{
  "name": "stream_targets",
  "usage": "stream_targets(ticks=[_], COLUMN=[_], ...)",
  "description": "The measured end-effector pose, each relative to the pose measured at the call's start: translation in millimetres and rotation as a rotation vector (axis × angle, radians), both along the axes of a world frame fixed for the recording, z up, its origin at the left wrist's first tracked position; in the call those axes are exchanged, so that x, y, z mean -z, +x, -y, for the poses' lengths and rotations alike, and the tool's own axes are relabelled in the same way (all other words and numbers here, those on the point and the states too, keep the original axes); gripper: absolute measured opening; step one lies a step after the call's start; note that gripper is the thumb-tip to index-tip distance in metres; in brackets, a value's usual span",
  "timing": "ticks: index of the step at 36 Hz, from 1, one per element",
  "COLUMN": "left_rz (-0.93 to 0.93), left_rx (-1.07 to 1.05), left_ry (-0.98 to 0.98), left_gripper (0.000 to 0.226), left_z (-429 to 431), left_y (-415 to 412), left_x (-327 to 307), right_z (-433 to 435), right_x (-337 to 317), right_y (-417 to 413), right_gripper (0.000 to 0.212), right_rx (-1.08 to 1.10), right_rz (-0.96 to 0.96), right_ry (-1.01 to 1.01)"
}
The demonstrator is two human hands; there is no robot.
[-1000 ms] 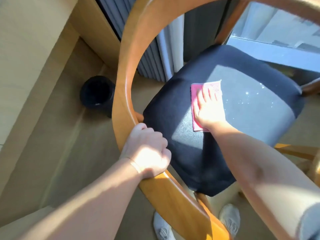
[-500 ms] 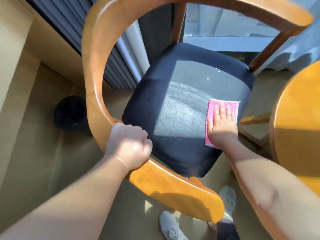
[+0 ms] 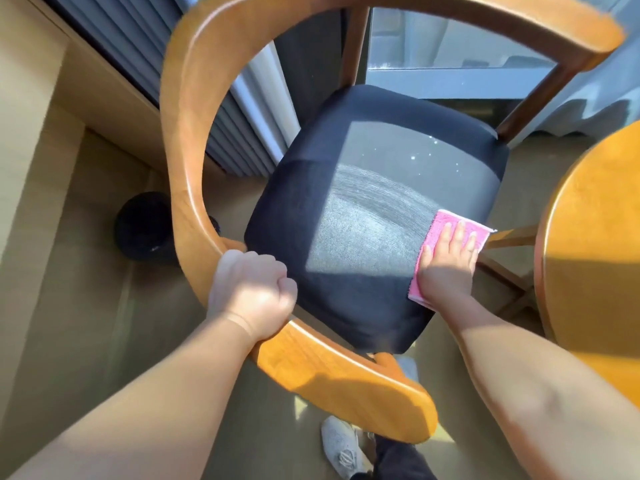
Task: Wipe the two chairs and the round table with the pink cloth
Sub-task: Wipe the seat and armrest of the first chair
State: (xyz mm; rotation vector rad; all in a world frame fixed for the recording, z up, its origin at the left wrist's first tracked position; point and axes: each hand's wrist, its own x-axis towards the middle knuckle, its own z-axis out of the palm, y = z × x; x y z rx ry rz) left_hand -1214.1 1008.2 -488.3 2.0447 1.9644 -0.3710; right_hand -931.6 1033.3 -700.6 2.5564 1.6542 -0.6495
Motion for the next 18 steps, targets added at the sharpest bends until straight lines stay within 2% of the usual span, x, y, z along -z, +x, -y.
stream_targets(ticks=[3, 8, 12, 18], left_rz=[-0.040, -0.091, -0.046, -0.036], left_rx=[0.028, 0.002, -0.081, 0.136], left_ry=[-0.045, -0.107, -0.070, -0.003], left_gripper=[0.038, 0.039, 0.034, 0.032], left_z=[-3.5, -10.7, -31.3, -69.7], left_y=[2.6, 6.4, -4.4, -18.3], left_x=[-2.9, -3.1, 8.6, 6.1], right_z=[-1.2, -5.4, -7.8, -8.1], right_x=[1.4, -3.9, -8.7, -5.1], right_y=[0.5, 7.4, 11.1, 12.9], right_gripper=[0.065, 0.056, 0.050, 0.037], right_rx=[-0.010, -0.035, -0.056, 0.011], right_rz=[-0.021, -0.068, -0.122, -0.110], right_ry=[-0.017, -0.005, 0.035, 0.159])
